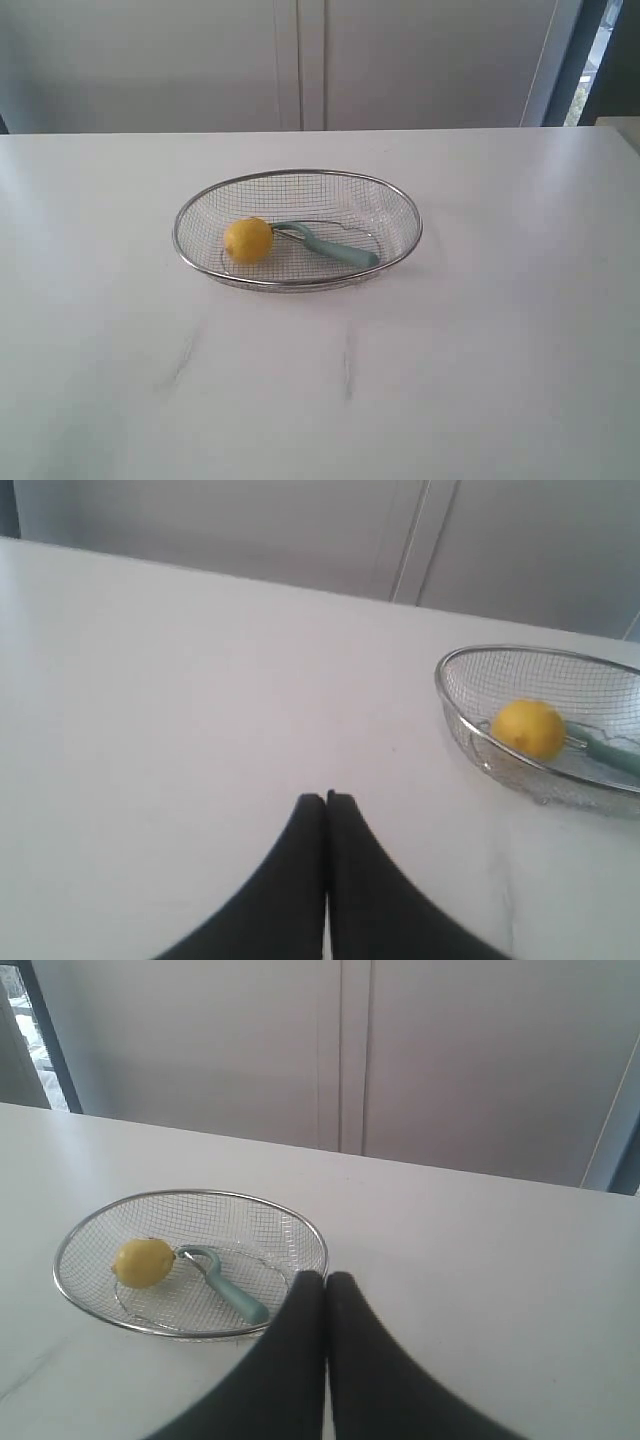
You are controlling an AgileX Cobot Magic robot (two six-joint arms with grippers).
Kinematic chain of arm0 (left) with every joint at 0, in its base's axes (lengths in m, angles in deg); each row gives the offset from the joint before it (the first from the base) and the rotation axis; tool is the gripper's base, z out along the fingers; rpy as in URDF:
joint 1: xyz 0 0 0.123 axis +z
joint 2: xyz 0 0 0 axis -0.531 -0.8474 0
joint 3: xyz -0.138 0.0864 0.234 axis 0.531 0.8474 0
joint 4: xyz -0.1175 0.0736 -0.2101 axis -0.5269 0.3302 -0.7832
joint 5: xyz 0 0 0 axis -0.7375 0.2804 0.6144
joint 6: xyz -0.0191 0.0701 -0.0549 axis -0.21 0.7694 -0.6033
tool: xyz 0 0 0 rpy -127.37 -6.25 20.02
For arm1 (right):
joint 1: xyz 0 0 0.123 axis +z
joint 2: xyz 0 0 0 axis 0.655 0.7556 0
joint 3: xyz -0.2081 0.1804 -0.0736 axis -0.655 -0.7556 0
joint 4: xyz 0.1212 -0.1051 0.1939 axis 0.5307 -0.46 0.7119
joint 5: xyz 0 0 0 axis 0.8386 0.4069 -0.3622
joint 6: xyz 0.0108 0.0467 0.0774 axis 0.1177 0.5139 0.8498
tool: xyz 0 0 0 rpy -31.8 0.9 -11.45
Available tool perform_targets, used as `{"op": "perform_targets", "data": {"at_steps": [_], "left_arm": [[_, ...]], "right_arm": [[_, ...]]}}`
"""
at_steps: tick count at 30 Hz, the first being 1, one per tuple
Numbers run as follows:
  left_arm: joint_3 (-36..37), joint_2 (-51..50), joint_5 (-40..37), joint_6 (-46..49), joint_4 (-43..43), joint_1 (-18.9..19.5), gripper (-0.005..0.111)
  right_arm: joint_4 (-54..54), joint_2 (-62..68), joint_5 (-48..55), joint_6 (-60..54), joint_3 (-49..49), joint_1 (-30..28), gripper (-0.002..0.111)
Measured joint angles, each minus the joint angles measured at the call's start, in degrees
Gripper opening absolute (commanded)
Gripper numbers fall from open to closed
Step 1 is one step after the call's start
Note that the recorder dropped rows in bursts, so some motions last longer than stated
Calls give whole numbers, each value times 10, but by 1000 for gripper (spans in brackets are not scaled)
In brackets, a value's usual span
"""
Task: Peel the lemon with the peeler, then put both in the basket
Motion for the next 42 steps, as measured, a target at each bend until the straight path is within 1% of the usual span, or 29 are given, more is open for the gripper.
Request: {"op": "perform_targets", "data": {"at_steps": [2,3,4,5,6,7,42], "left_arm": [[3,18,-30,14,2,8,0],[3,37,-69,28,9,23,0],[3,46,-84,31,13,31,0],[3,69,-120,36,18,51,0],[3,78,-144,38,28,62,0],[3,80,-151,43,30,65,0],[4,83,-160,54,38,68,0]], "right_arm": [[0,0,0,0,0,0,0],[0,0,0,0,0,0,0],[0,0,0,0,0,0,0],[0,0,0,0,0,0,0],[0,0,0,0,0,0,0],[0,0,0,0,0,0,0],[0,-4,0,0,0,0,0]]}}
